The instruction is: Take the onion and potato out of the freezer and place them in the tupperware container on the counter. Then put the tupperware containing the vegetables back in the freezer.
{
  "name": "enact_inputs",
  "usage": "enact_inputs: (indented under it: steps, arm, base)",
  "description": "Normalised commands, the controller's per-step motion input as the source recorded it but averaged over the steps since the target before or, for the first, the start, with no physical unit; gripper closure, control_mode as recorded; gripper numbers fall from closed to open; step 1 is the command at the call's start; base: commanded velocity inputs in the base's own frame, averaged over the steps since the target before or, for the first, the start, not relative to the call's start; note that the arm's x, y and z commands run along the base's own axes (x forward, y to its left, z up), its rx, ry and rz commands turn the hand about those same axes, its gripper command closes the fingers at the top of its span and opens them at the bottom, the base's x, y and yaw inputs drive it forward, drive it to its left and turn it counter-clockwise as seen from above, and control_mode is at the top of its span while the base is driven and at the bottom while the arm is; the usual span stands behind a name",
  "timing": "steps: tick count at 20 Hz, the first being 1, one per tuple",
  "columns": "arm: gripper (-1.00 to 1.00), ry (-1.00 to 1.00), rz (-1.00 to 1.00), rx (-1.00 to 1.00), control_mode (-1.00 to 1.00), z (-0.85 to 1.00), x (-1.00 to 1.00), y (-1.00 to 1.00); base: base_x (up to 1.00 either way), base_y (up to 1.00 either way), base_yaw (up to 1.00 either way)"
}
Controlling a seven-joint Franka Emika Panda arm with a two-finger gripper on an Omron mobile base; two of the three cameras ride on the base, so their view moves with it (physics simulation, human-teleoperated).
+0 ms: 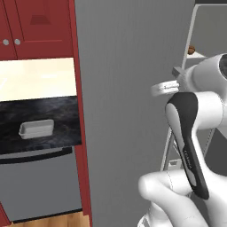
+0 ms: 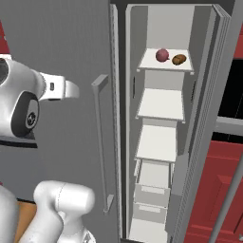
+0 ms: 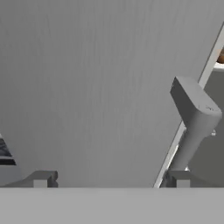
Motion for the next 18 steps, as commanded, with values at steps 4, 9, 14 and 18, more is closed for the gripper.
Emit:
enact_inputs:
  steps: [4,9,14,18]
  arm:
    - [-1.0,-0.03,0.0,0.0,-1.0,0.52,-0.34,0.0]
    - [-1.0,0.08,0.0,-0.05,-1.0,0.33,-0.33,0.0]
    - [-1.0,0.11,0.0,-0.06,-1.0,-0.03,-0.23,0.0]
    - [-1.0,0.02,0.0,0.0,1.0,-0.02,0.0,0.0]
  base:
    - [0.0,0.0,0.0]
    - [0.0,0.0,0.0]
    - [0.0,0.0,0.0]
    - [-0.01,0.0,0.0]
